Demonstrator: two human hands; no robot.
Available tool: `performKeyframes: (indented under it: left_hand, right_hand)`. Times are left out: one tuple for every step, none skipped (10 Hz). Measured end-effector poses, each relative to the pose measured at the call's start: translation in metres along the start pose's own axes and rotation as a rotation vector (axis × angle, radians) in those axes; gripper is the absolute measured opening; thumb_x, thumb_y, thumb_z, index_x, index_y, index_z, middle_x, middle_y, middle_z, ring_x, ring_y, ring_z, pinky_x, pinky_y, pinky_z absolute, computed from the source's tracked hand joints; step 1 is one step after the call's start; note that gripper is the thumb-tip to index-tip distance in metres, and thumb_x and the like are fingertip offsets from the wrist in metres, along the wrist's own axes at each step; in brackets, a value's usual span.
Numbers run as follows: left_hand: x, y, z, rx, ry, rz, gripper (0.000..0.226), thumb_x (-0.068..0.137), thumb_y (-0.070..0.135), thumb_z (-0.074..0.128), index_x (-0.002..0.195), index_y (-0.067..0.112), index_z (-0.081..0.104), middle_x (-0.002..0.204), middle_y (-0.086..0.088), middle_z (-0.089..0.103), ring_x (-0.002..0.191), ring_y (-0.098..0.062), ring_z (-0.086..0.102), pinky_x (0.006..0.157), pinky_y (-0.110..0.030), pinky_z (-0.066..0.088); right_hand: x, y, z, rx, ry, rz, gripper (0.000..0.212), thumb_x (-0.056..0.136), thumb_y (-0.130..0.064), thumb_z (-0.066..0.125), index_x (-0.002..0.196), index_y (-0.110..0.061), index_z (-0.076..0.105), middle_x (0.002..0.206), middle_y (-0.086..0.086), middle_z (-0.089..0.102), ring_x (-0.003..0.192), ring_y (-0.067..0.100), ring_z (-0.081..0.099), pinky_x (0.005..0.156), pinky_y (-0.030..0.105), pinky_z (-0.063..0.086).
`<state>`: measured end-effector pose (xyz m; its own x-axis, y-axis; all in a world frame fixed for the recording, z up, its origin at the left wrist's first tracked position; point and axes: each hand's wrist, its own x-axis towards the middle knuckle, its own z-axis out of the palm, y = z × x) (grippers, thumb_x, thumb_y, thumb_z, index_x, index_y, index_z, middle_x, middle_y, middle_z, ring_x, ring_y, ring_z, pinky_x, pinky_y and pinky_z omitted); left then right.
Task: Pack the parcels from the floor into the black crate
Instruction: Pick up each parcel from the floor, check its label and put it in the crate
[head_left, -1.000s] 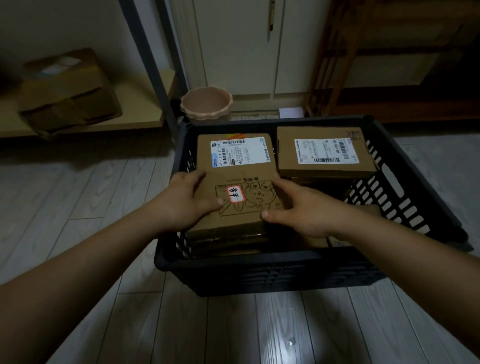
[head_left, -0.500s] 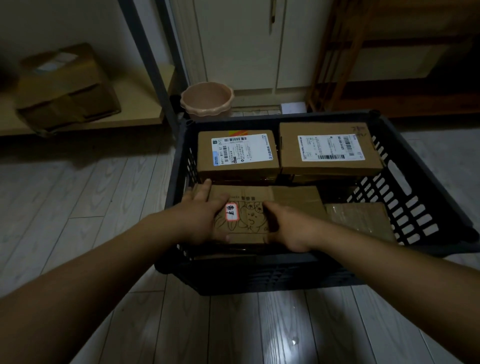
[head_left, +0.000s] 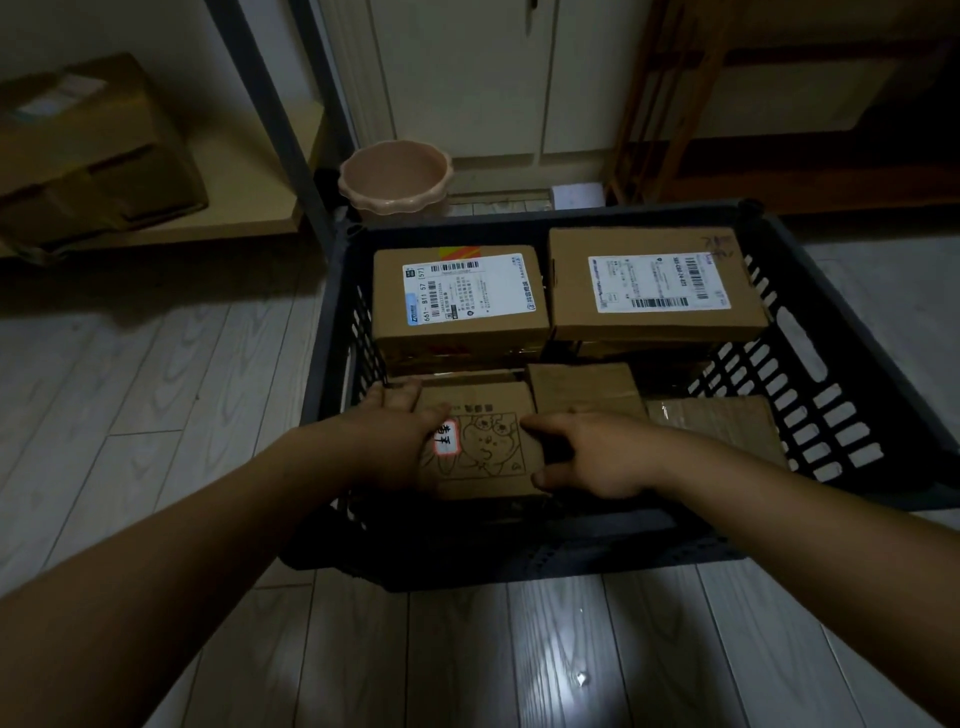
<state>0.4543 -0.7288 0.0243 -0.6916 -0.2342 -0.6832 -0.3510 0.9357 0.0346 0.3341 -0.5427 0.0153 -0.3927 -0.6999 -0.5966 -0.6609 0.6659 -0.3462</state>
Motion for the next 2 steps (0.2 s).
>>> performKeyframes:
  left_hand:
    - [-0.012, 0.002, -0.013, -0.130, 0.066, -0.001, 0.089, 0.084, 0.059, 0.053, 0.150, 0.032, -0.001, 0.158, -0.005, -0.015, 0.143, -0.035, -0.015, 0.115, -0.052, 0.004]
    - [-0.035, 0.001, -0.036, -0.234, 0.099, -0.034, 0.093, 0.082, 0.061, 0.054, 0.149, 0.032, -0.004, 0.158, -0.008, -0.010, 0.144, -0.037, -0.010, 0.115, -0.055, 0.005]
  right_hand:
    - [-0.016, 0.002, -0.011, 0.115, 0.011, 0.024, 0.075, 0.087, -0.046, 0.061, 0.149, -0.035, 0.021, 0.151, 0.005, 0.032, 0.133, 0.025, 0.039, 0.108, 0.038, 0.036]
    - [-0.046, -0.004, -0.047, 0.112, 0.085, 0.102, 0.069, 0.088, -0.046, 0.059, 0.147, -0.030, 0.027, 0.148, 0.007, 0.034, 0.130, 0.028, 0.040, 0.104, 0.036, 0.036]
